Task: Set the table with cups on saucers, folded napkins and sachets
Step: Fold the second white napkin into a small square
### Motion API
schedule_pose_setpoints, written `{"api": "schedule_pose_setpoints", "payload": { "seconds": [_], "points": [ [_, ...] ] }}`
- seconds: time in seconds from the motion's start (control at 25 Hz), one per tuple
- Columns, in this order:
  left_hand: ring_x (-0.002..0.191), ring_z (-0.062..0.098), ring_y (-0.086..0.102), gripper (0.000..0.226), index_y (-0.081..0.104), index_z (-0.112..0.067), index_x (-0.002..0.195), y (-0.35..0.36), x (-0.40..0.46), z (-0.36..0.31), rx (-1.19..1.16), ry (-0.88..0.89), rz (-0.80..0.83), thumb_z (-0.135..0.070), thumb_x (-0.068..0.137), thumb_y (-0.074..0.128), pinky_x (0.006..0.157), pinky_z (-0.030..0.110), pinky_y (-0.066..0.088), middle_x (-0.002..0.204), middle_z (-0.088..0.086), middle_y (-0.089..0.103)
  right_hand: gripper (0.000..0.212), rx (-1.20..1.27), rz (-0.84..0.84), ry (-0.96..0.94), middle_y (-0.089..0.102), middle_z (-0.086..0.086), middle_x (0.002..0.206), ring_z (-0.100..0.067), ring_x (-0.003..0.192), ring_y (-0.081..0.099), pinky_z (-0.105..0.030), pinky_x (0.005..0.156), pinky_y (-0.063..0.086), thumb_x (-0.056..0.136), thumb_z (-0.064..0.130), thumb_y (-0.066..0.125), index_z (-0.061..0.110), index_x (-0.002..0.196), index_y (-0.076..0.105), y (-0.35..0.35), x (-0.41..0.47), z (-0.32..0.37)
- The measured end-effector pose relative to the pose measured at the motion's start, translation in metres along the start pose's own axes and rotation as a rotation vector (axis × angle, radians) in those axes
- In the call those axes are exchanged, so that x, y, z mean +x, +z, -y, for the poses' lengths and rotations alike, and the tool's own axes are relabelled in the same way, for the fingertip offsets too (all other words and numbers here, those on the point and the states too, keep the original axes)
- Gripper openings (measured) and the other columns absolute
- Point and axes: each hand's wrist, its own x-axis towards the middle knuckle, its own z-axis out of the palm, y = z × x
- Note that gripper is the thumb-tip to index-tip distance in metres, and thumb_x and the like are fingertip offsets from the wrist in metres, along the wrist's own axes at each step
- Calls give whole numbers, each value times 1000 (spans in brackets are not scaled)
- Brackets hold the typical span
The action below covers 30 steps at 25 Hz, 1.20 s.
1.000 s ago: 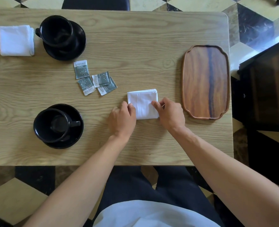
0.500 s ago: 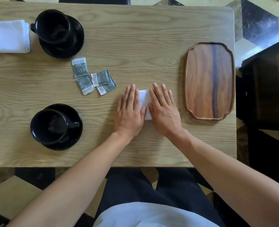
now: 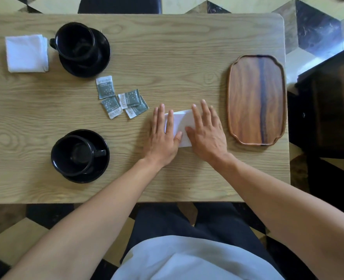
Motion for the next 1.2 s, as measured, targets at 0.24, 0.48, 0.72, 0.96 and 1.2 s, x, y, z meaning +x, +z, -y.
{"api": "schedule_pose_setpoints", "payload": {
  "seconds": [0.24, 0.48, 0.72, 0.96, 1.2],
  "points": [
    [116, 29, 53, 48, 51, -6, 135, -24, -16, -15, -477, -545, -128, -32, 95, 52, 97, 37, 43, 122, 11, 59, 43, 440, -66, 531, 59, -10, 127, -31, 117, 57, -40, 95, 43, 96, 35, 55, 12, 133, 54, -16, -8, 27],
    [59, 19, 43, 22, 53, -24, 66, -32, -9, -10, -743, -783, 25, -38, 76, 66, 55, 29, 31, 57, -12, 47, 27, 756, -24, 639, 59, 9, 86, -21, 97, 61, -31, 77, 43, 91, 34, 65, 16, 109, 57, -19, -14, 33],
    [70, 21, 40, 21, 51, -15, 79, -44, -36, 14, -1065, -841, 226, -26, 87, 67, 54, 31, 26, 76, 7, 45, 30, 1027, 209, 674, 42, -4, 66, -18, 62, 41, -34, 61, 32, 84, 27, 73, 10, 66, 57, -15, -36, 35],
    [68, 18, 49, 24, 51, -18, 67, -62, -65, 46, -981, -797, 185, -29, 85, 62, 67, 33, 36, 71, 4, 53, 28, 1208, 401, 618, 74, -3, 81, -13, 65, 63, -33, 67, 50, 87, 23, 76, 2, 106, 74, -2, -49, 56],
    [54, 16, 40, 29, 44, -18, 62, -68, -77, 58, -634, -750, 122, -25, 88, 57, 51, 30, 26, 53, -10, 42, 50, 1084, 271, 638, 72, -5, 106, -12, 82, 72, -25, 58, 53, 81, 27, 83, 16, 121, 56, 19, -51, 83]
  ]
}}
